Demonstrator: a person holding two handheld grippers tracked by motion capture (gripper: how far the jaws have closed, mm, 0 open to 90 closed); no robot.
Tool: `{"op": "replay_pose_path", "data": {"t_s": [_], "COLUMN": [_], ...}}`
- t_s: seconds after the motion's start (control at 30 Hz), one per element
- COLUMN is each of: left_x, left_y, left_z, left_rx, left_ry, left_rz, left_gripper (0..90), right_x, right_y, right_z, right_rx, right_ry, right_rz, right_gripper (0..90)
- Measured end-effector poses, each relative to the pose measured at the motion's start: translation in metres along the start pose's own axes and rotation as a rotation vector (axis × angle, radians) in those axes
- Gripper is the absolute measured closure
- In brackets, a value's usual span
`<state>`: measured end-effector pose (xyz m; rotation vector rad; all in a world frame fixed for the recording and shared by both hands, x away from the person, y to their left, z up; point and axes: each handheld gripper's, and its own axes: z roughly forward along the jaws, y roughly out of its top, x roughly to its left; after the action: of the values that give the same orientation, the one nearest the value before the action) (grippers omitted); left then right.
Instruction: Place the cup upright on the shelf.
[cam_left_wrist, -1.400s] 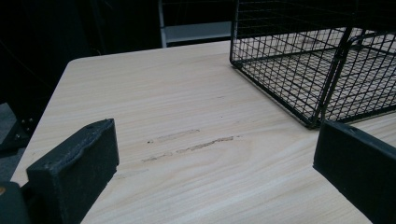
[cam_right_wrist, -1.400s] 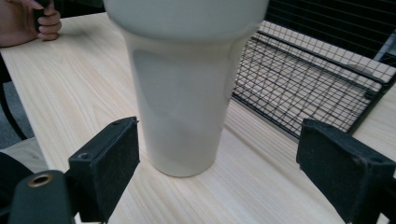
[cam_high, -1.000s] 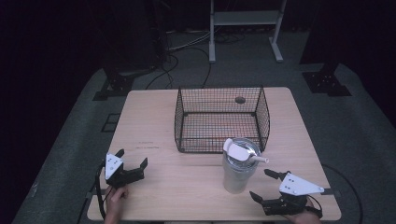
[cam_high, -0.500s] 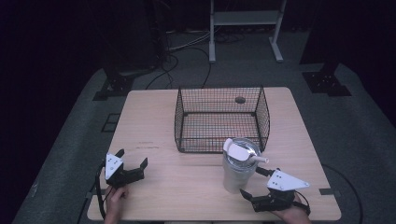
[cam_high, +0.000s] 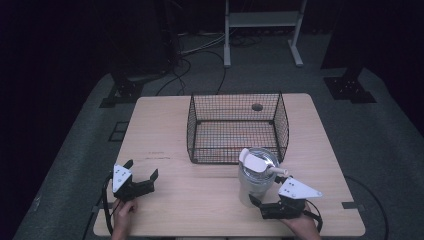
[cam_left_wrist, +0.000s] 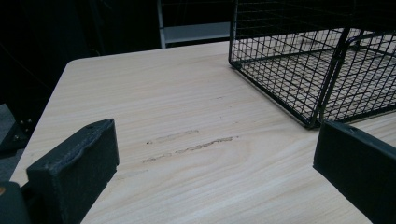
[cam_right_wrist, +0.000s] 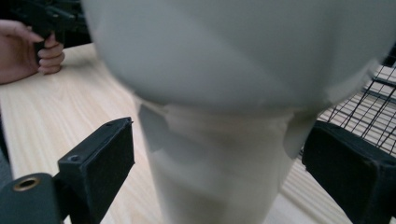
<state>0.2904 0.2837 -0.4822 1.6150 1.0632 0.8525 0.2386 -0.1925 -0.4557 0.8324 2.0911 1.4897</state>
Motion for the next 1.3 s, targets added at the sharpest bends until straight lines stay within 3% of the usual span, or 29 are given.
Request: {"op": "replay_pose_path", "data": {"t_s": [0.5,1.3], "left_x": [0.0,0.0], "left_y": [0.0,0.0], "left_z": [0.0,0.0], "left_rx": [-0.001,-0.003], "left_ry": [-0.001,-0.002], "left_rz": [0.002,-0.002], "left_gripper": [0.0,0.0], "right_x": [0.005,0.006], "right_y": [0.0,0.001], "right_z": [0.016,0.017], "right_rx": [-0.06,-0.072], "right_ry": [-0.051,-0.037], "right_rz": [0.012,-0.01], "right_gripper": [7.0,8.4]}}
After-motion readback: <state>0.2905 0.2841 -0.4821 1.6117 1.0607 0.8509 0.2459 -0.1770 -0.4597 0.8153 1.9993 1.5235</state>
